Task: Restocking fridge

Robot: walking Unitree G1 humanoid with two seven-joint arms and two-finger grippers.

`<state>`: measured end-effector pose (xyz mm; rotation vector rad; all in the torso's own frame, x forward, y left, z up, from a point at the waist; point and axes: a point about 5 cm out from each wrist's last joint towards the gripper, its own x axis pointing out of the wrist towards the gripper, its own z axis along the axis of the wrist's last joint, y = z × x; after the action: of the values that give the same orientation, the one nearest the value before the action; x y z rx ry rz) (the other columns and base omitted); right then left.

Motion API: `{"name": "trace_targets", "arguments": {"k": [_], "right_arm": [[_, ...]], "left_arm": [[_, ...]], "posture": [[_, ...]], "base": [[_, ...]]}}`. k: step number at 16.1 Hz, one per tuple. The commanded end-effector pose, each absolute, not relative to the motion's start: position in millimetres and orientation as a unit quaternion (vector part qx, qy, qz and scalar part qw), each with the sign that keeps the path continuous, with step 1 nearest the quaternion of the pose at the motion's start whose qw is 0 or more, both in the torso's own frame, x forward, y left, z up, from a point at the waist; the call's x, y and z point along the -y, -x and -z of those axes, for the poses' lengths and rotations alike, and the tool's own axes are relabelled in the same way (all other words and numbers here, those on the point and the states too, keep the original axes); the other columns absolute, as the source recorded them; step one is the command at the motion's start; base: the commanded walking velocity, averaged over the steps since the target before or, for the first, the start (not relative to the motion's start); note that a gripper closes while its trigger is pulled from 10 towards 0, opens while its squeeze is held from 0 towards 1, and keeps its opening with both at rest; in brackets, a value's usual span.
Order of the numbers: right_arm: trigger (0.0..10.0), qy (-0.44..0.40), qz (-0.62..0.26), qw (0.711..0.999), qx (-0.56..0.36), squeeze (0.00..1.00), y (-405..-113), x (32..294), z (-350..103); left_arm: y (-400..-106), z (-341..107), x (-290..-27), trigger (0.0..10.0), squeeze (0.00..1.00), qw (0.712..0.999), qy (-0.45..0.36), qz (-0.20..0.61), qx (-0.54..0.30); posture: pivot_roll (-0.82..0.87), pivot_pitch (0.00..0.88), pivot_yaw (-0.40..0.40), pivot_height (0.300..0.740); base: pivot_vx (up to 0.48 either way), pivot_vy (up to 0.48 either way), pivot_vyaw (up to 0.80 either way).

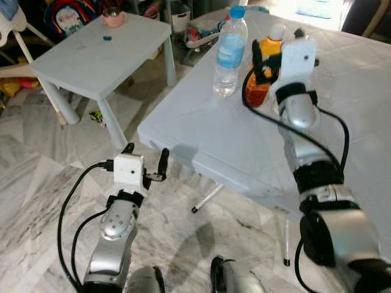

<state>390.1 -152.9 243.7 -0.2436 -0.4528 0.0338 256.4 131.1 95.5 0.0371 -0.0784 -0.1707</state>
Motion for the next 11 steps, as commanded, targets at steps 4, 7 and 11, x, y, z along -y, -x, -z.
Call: {"name": "trace_targets", "arguments": {"k": [4, 7, 11], "right_arm": [[10.0, 0.107, 0.010, 0.965, 0.241, 0.00, -397.4, 156.2, -259.6], [10.0, 0.088, 0.023, 0.970, 0.225, 0.00, -403.4, 161.5, -260.6], [9.6, 0.076, 0.023, 0.974, 0.212, 0.00, -409.3, 161.5, -264.7]], "left_arm": [[-250.9, -98.5, -136.9, 10.0, 0.00, 0.995, -0.029, 0.090, 0.036], [-249.8, -101.4, -137.6, 10.0, 0.00, 0.994, -0.036, 0.095, 0.035], [-247.8, -102.3, -141.2, 10.0, 0.00, 0.994, -0.041, 0.097, 0.030]], "posture": [[0.12, 0.166, 0.051, 0.740], [0.13, 0.169, 0.057, 0.740], [0.15, 0.172, 0.062, 0.740]], "base": [[0.000, 0.000, 0.00], [0.000, 0.000, 0.00], [0.000, 0.000, 0.00]]}}
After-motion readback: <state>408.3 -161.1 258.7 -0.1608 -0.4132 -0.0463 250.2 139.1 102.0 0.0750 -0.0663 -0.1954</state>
